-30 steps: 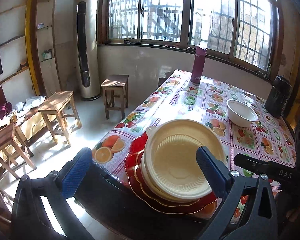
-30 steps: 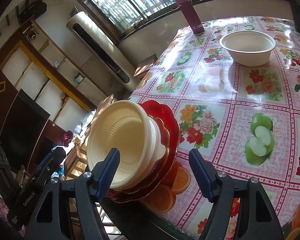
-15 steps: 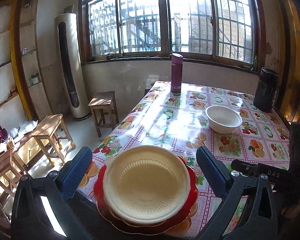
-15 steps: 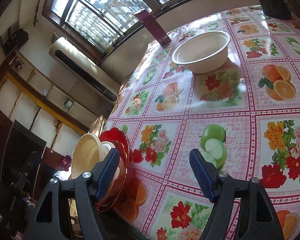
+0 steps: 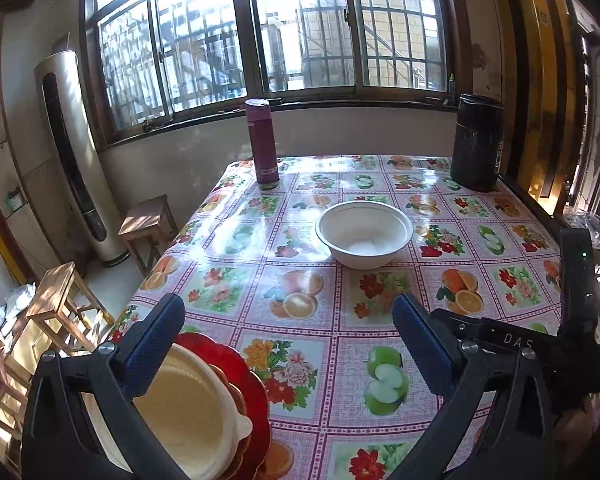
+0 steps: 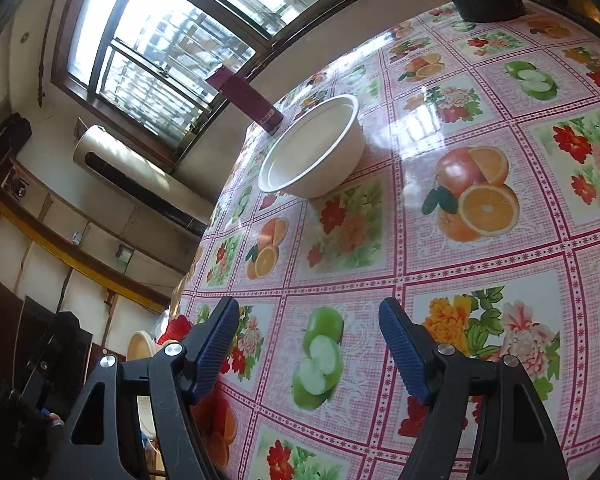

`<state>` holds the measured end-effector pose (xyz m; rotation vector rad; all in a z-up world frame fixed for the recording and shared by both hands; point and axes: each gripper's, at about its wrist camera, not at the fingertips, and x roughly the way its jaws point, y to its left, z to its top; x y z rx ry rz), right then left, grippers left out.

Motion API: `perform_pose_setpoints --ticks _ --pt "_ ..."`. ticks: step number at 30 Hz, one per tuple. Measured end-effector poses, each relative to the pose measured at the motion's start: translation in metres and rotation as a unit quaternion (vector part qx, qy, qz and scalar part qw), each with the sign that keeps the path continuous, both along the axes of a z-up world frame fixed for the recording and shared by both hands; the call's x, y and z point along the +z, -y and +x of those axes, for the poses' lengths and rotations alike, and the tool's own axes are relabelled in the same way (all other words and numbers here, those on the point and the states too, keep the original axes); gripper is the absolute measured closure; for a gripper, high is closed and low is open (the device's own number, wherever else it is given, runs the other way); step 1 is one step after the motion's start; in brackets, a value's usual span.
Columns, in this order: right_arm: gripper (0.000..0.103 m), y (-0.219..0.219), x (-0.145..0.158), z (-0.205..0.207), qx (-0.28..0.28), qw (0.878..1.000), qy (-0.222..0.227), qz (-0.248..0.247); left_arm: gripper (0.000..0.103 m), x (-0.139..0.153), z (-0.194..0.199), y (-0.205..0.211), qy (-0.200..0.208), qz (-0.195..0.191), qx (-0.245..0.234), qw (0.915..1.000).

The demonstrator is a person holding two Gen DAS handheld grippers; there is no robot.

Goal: Organize plates and bowls
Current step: 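Move both open tools toward the remaining white disposable bowl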

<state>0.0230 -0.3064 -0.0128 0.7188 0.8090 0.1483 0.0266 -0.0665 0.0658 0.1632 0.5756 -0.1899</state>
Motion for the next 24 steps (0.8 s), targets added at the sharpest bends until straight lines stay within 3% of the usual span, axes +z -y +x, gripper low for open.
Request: perform_pose_setpoints --ticks 8,14,16,20,24 --pt "0.028 0.045 0.006 0.013 -0.037 0.999 -0.001 -0.012 0.0 -0.008 0.035 0.041 -0.032 0.016 -0.033 0.9988" --pt "0.028 0.071 0.025 0.039 -0.057 0.998 0.007 -0.02 0.0 -0.008 0.092 0.042 -0.112 -0.017 -0.035 0.993" --pt "0.028 0.078 0.03 0.049 -0.061 0.998 0.01 -0.013 0.0 -0.008 0.112 0.037 -0.144 -0.038 -0.037 0.9881" --pt "0.028 0.087 0.041 0.073 -0.066 0.998 0.017 0.017 0.0 -0.009 0.145 0.026 -0.184 -0.044 -0.014 0.9819" --pt "0.027 0.084 0.047 0.1 -0.066 0.996 0.027 0.049 0.0 -0.007 0.16 0.022 -0.175 -0.012 0.01 0.9844"
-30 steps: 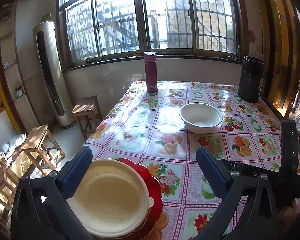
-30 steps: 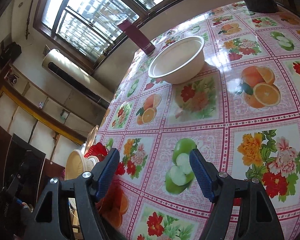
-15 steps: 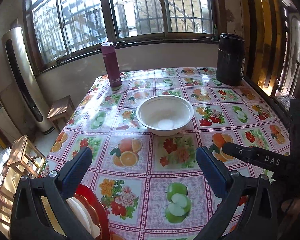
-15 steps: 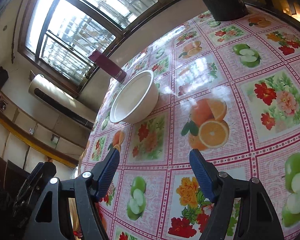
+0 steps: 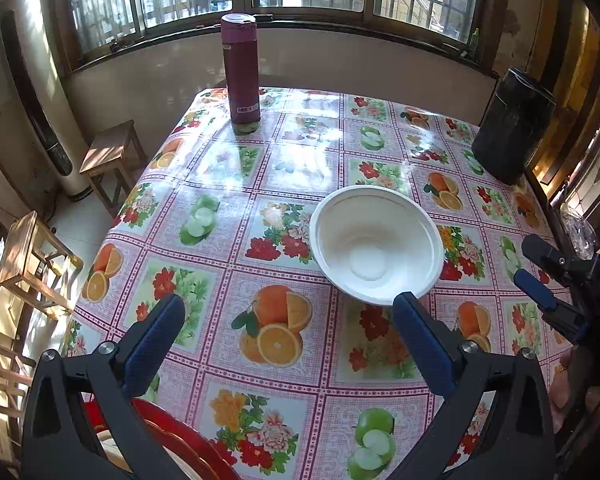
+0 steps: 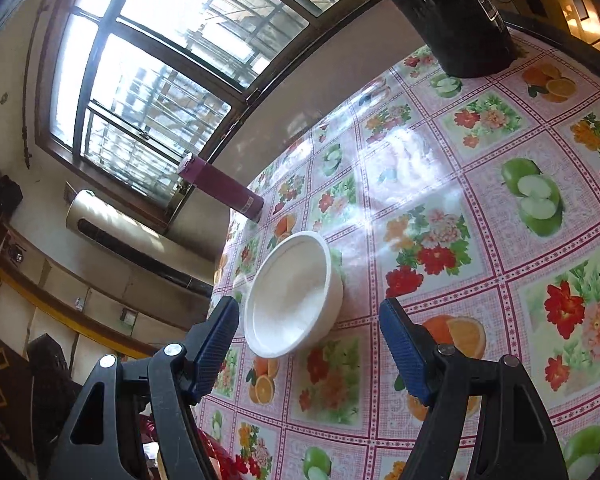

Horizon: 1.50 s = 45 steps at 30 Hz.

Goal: Organize plates and bowls
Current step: 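Move both open tools toward the remaining white disposable bowl, then close both tools on the white bowl rim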

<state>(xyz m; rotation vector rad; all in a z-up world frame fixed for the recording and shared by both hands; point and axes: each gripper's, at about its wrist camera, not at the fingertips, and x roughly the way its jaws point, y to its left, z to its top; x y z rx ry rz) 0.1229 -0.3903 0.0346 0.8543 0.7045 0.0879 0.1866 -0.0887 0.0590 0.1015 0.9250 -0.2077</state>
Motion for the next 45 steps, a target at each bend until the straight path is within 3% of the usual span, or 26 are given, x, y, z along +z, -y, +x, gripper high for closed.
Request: perform_pose_setpoints --ticks 6,14,17,23,29,45 --pt "0.027 -0.014 -0.013 0.042 0.012 1.0 -0.007 0.027 0.0 -0.006 0.026 0.003 0.006 0.015 0.027 0.9995" --pt "0.027 -0.011 -0.032 0.07 0.019 1.0 0.015 0.013 0.0 -0.021 0.067 0.009 -0.019 -0.043 0.08 0.9957" --pt "0.027 0.001 -0.044 0.074 0.021 0.999 0.026 0.037 0.0 -0.032 0.071 0.016 -0.016 -0.05 0.1 0.9936" --pt "0.027 0.009 -0.068 0.079 0.027 0.997 0.003 0.07 0.0 -0.059 0.066 0.025 -0.016 -0.086 0.147 0.9852" --pt "0.027 0.006 -0.064 0.079 0.032 0.997 0.006 0.065 0.0 -0.076 0.053 0.024 0.011 -0.111 0.18 0.9773" --pt "0.027 -0.009 -0.068 0.084 0.033 0.999 -0.014 0.023 0.0 -0.078 0.042 0.028 0.095 -0.098 0.151 0.979"
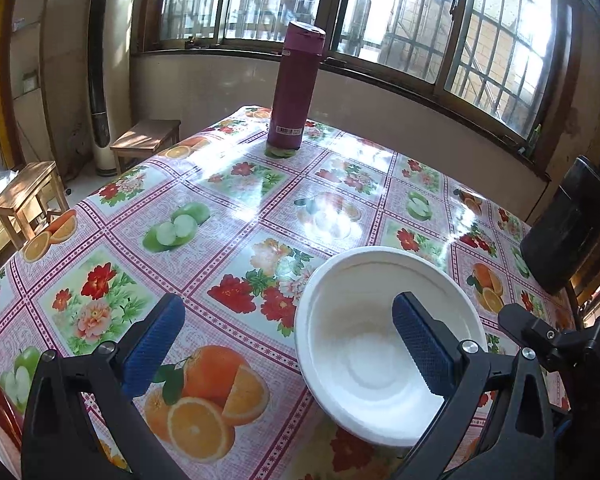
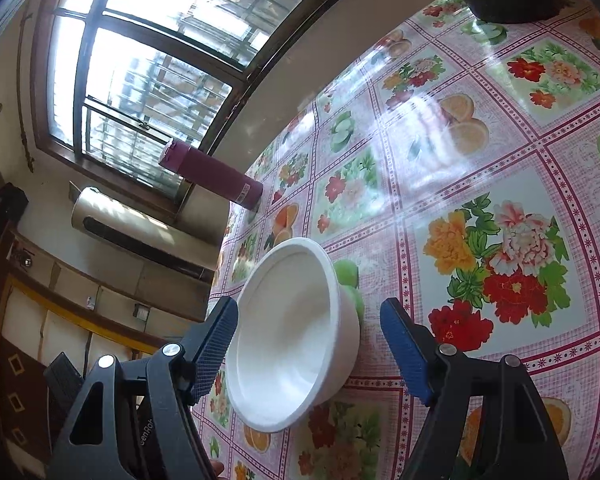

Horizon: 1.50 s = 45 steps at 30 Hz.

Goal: Organize plates and bowls
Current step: 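Close both tools on the white bowl rim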

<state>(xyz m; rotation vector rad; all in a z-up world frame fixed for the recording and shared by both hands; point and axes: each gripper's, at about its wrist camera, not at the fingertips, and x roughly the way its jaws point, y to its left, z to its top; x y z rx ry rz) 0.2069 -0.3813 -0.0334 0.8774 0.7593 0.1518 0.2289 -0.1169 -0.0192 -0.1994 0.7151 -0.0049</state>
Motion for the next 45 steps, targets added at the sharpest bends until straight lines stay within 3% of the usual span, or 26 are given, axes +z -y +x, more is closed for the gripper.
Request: perform_pose_setpoints --ticks 20,30,45 --pt "0.027 -0.01 0.005 0.002 -0.006 0.999 0.001 -0.039 0.0 -0.016 0.005 0.001 -0.032 -0.017 -0.013 0.9993" --pt "0.039 -0.017 0.003 0.004 0.0 0.999 -0.007 -0.05 0.0 -0.022 0.01 -0.003 -0.046 -0.018 -0.012 0.9987" --pt "0.042 -0.014 -0.001 0.002 -0.017 0.998 -0.007 -0.057 0.0 -0.033 0.016 -0.013 -0.086 -0.034 -0.001 0.9957"
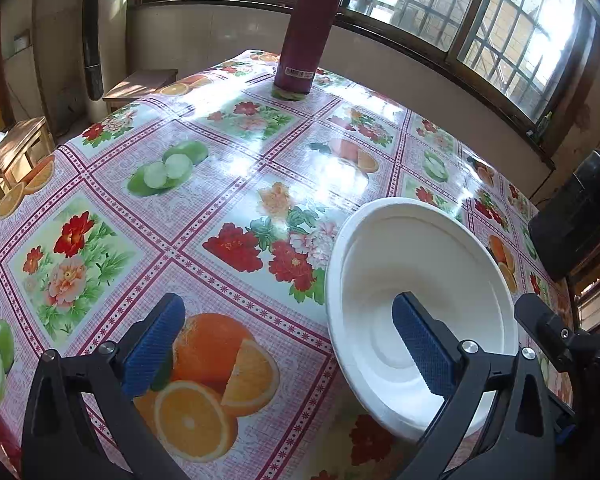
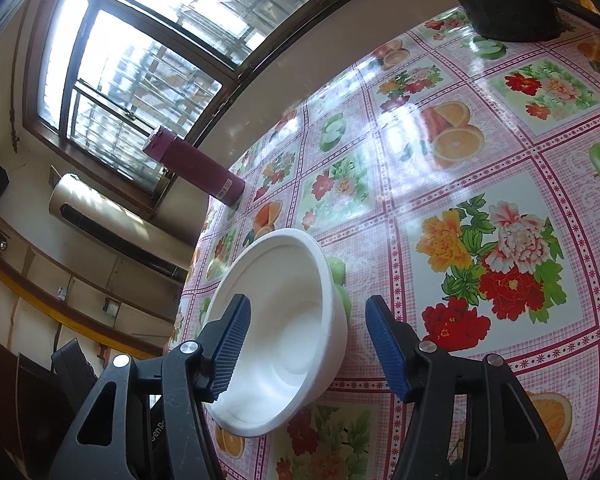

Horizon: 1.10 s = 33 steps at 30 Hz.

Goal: Organize plates and bowls
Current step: 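Close both tools on the white bowl rim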

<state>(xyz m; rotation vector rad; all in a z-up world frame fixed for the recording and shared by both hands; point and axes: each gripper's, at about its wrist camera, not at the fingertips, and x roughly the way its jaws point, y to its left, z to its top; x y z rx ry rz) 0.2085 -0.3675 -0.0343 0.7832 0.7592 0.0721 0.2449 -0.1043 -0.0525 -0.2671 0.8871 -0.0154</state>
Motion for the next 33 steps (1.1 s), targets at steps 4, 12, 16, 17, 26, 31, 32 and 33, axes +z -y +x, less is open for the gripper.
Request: perform_pose_setpoints --ticks 4,12,16,17,26,31,32,33 --pt "0.043 -0.001 -0.001 0.0 0.0 1.0 -0.001 -0.004 0.0 0.001 0.001 -0.002 -0.001 0.002 -0.001 1.0" --pt "0.046 -0.002 -0.002 0.001 -0.002 1.0 0.001 -0.007 0.009 -0.008 0.006 0.0 -0.033 -0.073 -0.053 0.9954" --pt "0.046 -0.002 -0.001 0.0 -0.003 1.0 0.003 -0.007 0.041 -0.013 0.008 0.0 -0.05 -0.11 -0.071 0.9901" --pt "0.046 -0.002 -0.002 0.0 -0.002 1.0 0.002 -0.007 0.048 -0.014 0.009 0.0 -0.053 -0.121 -0.073 0.9885" --pt "0.059 0.0 -0.002 -0.001 -0.011 1.0 0.0 -0.004 0.058 -0.004 0.002 -0.007 -0.038 -0.142 -0.073 0.9864" --pt "0.078 -0.001 -0.004 -0.001 -0.014 1.0 -0.006 -0.018 0.066 0.013 -0.001 -0.007 -0.003 -0.107 -0.074 0.9916" --pt "0.084 -0.002 -0.004 -0.001 -0.016 1.0 -0.009 -0.021 0.068 0.013 0.0 -0.008 -0.002 -0.109 -0.077 0.991" --pt "0.086 -0.002 -0.005 -0.001 -0.018 1.0 -0.011 -0.023 0.072 0.011 0.003 -0.008 -0.006 -0.12 -0.082 0.9894"
